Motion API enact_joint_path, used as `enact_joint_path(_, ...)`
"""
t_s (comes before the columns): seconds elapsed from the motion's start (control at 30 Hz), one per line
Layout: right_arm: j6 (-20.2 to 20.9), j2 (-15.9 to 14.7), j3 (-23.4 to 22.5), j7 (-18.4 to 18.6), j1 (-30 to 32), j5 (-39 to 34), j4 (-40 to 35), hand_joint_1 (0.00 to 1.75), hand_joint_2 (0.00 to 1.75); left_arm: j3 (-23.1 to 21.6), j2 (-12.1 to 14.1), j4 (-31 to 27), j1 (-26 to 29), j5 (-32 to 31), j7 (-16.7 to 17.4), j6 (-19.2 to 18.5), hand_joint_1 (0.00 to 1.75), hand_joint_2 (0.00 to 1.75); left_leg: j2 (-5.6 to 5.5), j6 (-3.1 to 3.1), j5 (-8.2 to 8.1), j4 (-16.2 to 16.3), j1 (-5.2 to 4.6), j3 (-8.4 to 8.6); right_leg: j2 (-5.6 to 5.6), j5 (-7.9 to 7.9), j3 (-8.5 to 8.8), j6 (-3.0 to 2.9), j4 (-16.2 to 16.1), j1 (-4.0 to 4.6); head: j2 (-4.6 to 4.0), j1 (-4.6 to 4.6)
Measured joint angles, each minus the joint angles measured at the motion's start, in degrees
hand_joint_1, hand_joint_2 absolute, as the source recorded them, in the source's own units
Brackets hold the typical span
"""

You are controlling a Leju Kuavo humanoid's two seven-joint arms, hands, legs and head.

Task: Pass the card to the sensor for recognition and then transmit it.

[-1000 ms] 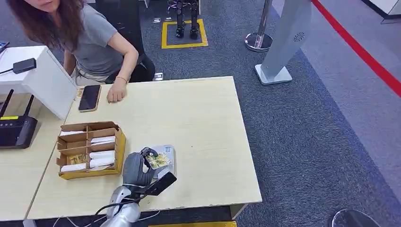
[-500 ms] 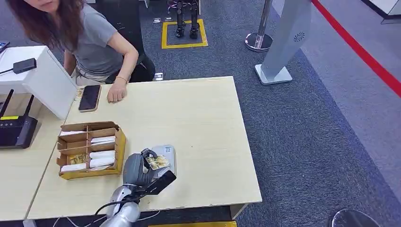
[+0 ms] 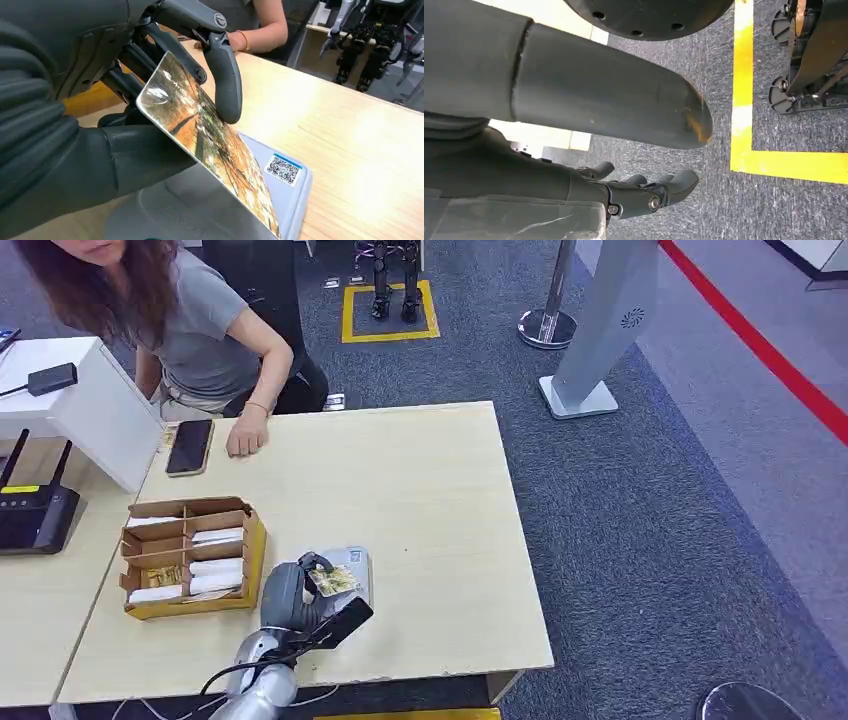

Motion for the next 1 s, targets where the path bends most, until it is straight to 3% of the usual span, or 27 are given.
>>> enact_joint_path(0.2, 0.0, -0.07, 0.07, -0.02, -0.18, 0.0, 0.0, 0.0, 0.0, 0.0, 0.0, 0.0, -0.44, 0.0, -0.02, -0.11, 1.75, 1.75, 0.0, 0.0, 0.0, 0.0, 0.0, 0.0, 0.0, 0.0, 0.0, 0.0, 0.0, 0.0, 0.0, 0.0)
enact_joint_path(0.57, -0.07, -0.11, 0.24, 0.02, -0.47, 0.0, 0.0, 0.0, 0.0, 0.0, 0.37, 0.41, -1.21, -0.39, 3.24, -3.1, 1.75, 1.75, 0.0, 0.0, 0.0, 0.0, 0.0, 0.0, 0.0, 0.0, 0.0, 0.0, 0.0, 0.0, 0.0, 0.0)
enact_joint_path(1.0, -0.17, -0.11, 0.26, 0.02, -0.55, 0.0, 0.0, 0.0, 0.0, 0.0, 0.37, 0.83, -1.54, -0.5, 3.3, -3.19, 1.75, 1.75, 0.0, 0.0, 0.0, 0.0, 0.0, 0.0, 0.0, 0.0, 0.0, 0.0, 0.0, 0.0, 0.0, 0.0)
